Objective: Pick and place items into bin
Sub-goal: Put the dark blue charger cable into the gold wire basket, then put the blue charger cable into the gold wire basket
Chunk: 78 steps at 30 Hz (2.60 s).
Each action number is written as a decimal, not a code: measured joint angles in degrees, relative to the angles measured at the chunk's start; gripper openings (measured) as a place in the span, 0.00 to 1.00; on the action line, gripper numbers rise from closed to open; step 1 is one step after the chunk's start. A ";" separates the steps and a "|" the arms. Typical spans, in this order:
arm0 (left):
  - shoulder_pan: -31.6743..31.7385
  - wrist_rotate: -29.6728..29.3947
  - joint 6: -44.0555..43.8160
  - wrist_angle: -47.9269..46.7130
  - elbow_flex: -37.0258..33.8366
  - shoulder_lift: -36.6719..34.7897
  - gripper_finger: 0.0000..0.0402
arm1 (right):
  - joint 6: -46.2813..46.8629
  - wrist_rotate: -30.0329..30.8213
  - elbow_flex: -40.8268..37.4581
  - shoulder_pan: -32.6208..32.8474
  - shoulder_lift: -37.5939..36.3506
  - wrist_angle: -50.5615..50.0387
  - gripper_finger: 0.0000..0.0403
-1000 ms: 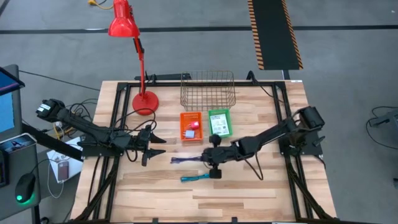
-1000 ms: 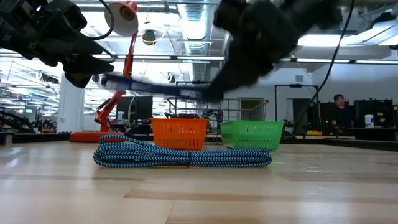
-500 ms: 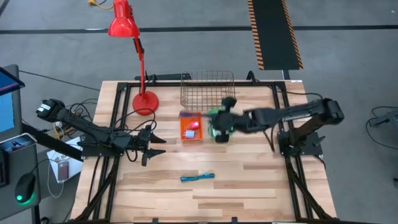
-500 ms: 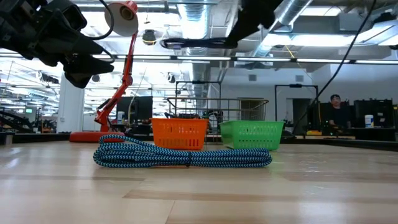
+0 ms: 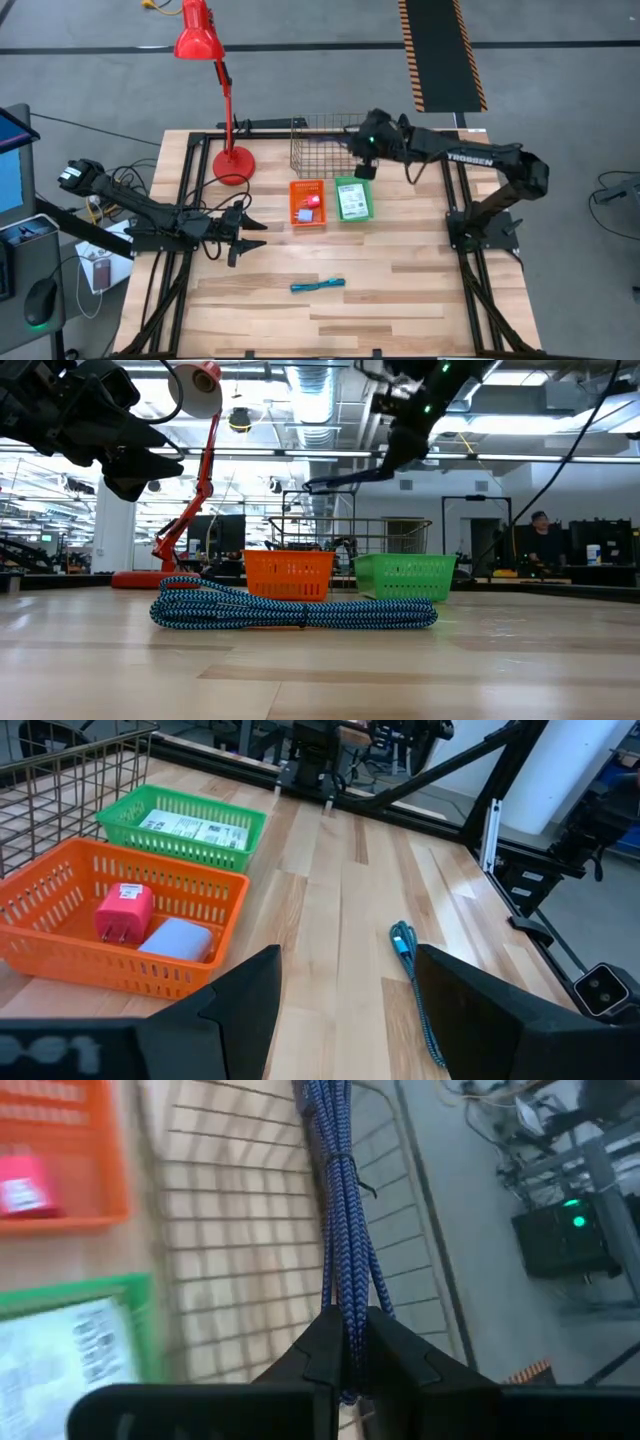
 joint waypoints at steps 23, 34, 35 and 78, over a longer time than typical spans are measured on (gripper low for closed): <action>0.01 -1.42 0.04 -0.16 0.00 0.00 0.54 | -1.57 6.38 -0.13 -6.09 13.39 9.96 0.23; 0.02 -1.38 -0.05 -1.59 0.00 0.00 0.54 | 1.22 10.98 -0.13 1.77 6.04 9.01 0.28; 0.00 -1.38 -0.07 -1.98 0.00 0.00 0.54 | 2.22 10.64 -0.13 3.10 5.15 8.60 0.28; 0.00 -1.42 -5.55 -8.98 0.07 0.00 0.54 | 34.96 -11.97 0.07 38.06 25.66 21.27 0.38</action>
